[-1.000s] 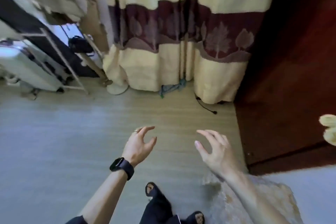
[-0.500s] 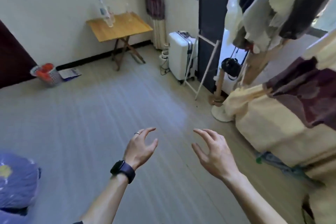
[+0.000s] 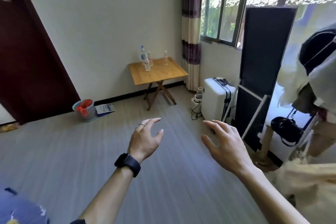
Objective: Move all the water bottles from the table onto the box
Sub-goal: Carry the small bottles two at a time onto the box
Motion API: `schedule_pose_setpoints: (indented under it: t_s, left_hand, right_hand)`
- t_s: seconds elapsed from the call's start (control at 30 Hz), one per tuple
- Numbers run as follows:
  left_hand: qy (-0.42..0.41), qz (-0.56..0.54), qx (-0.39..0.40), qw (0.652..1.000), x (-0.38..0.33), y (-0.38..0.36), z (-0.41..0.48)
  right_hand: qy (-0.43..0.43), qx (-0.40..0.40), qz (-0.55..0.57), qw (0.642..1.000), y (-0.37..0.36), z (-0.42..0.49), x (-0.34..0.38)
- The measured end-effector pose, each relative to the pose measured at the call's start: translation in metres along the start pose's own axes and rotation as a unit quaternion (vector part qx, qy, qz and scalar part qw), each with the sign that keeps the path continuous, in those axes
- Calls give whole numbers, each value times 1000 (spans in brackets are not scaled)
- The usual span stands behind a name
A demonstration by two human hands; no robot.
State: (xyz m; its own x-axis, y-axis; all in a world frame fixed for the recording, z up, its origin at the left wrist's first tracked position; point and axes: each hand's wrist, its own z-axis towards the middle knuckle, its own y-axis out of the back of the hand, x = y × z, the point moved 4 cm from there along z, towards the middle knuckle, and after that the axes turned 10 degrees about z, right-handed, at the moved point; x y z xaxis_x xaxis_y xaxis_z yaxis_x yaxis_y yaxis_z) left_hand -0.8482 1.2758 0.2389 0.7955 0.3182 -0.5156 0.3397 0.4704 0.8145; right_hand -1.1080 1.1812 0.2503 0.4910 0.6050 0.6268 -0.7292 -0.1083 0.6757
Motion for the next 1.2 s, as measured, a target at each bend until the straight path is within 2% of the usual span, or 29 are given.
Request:
schedule_pose_setpoints:
  t_s: [0.37, 0.7, 0.9, 1.2]
  left_hand:
    - [33, -7, -68, 997, -19, -24, 221]
    - [66, -1, -88, 994, 64, -49, 413]
    - [50, 16, -88, 995, 100, -55, 565]
    - [12, 10, -62, 998, 120, -89, 773]
  right_hand:
    - [63, 3, 24, 998, -3, 265, -71]
    - [92, 23, 47, 994, -111, 474, -102]
    - [81, 19, 37, 996, -166, 603, -117]
    - [57, -18, 24, 998, -211, 782, -158]
